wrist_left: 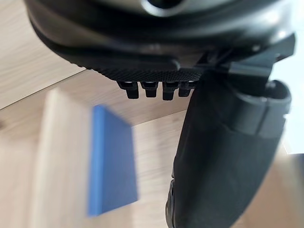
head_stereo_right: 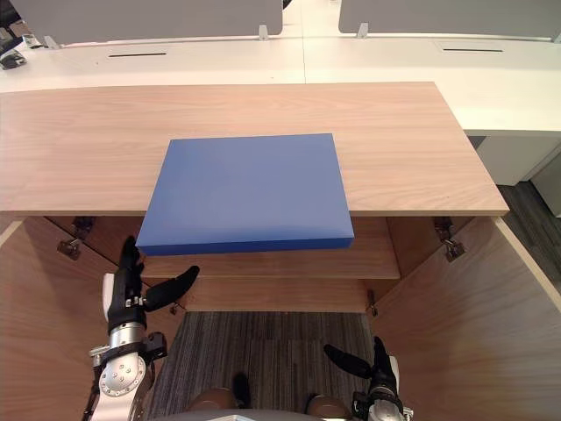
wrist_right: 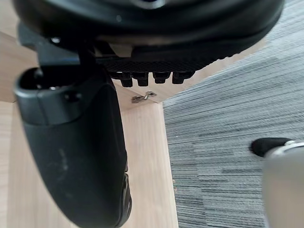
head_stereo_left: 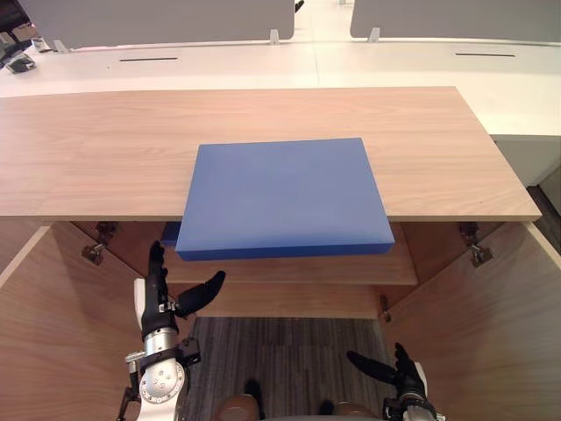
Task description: Walk over to the cabinet, pick up the folder, carry it to the office cabinet, place the folder inside the office cabinet, then close the office cabinet door
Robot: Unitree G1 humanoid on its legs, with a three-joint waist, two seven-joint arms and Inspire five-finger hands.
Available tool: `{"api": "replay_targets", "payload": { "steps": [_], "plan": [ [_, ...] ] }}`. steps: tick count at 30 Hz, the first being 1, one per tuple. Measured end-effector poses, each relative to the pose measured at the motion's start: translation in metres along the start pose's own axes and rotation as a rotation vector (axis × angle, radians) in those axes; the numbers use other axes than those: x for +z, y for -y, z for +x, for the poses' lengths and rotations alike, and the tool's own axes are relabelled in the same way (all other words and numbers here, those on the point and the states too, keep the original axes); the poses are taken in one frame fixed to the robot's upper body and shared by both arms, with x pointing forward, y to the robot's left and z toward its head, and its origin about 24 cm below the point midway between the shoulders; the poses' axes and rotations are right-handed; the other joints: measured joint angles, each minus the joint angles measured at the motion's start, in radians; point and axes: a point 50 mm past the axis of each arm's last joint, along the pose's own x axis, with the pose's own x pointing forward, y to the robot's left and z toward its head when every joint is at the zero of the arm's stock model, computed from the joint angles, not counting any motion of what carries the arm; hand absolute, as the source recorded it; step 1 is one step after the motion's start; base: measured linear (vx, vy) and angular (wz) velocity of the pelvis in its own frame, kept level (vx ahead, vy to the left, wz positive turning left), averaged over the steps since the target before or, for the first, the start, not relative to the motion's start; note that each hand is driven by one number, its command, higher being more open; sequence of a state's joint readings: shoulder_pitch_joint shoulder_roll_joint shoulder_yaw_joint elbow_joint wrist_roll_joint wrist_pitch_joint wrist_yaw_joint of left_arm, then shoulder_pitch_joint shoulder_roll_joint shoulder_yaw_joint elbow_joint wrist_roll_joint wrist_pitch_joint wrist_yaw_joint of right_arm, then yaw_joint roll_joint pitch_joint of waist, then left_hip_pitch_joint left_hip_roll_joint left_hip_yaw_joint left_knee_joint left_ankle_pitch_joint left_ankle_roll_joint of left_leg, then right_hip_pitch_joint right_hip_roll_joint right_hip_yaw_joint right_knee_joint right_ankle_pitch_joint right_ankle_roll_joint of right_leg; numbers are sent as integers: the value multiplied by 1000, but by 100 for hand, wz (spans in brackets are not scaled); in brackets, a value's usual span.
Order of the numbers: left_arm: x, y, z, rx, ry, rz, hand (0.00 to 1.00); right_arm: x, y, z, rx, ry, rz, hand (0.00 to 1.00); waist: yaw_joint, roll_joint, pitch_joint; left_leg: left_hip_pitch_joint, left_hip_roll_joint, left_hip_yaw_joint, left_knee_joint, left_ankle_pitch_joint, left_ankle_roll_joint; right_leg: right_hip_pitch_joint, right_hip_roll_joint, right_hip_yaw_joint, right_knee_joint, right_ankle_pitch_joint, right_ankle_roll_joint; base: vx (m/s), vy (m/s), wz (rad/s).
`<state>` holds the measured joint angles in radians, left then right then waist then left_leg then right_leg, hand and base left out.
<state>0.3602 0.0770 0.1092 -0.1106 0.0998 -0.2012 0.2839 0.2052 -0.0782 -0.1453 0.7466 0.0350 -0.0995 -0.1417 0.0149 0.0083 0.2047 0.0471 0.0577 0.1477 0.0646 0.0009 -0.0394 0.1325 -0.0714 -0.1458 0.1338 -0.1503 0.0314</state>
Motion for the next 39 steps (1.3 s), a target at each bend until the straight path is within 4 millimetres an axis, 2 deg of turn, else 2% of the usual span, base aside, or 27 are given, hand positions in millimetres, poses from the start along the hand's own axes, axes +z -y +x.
{"api": "replay_targets", "payload": {
  "steps": [4,9,16,23,28,33,34,37,39],
  "plan": [
    [21,0,-6,-3,105,27,100,-3,3,0,8,-7,-67,100,0,7,-26,12,-4,-9,-16,9,0,11,0,-3,-9,1,1,-64,-9,5],
    [50,6,-10,-18,234,-29,100,-15,6,-1,5,-54,-97,100,-1,11,-40,10,-7,-33,-8,10,1,28,0,-23,-12,2,1,-36,-12,13],
    [95,-1,-15,-17,463,17,100,-13,6,0,5,-47,-115,100,-6,12,-44,7,-6,-56,12,10,1,48,2,-46,-16,4,2,-31,-20,11],
    [106,15,-15,-205,614,211,100,-16,4,-2,32,-54,-153,100,-19,19,-62,34,-6,-41,-26,22,-1,51,5,-25,-30,10,1,-29,-6,-7],
    [98,36,-4,-380,715,467,100,-15,13,0,19,-54,-174,100,-43,22,-76,53,-1,2,-53,26,-1,48,13,17,-46,26,-1,17,-4,-24],
    [90,42,7,-436,764,647,100,-17,17,-1,23,-61,-178,100,-60,22,-76,83,-3,30,-81,31,2,46,14,43,-45,28,-2,3,-2,-19],
    [88,43,10,-449,770,688,0,-18,18,-1,26,-63,-178,100,-60,22,-78,93,-5,33,-96,38,3,47,14,46,-45,28,-2,-14,-2,-8],
    [79,44,21,-465,761,807,0,-18,17,-1,33,-64,-176,100,-61,22,-82,114,-9,39,-137,56,4,46,13,52,-46,28,-2,-13,-1,-5],
    [84,46,27,-428,808,852,0,-19,17,-2,35,-68,-168,100,-60,20,-86,122,-13,39,-153,64,7,44,11,53,-46,28,-2,0,0,0]
  ]
}}
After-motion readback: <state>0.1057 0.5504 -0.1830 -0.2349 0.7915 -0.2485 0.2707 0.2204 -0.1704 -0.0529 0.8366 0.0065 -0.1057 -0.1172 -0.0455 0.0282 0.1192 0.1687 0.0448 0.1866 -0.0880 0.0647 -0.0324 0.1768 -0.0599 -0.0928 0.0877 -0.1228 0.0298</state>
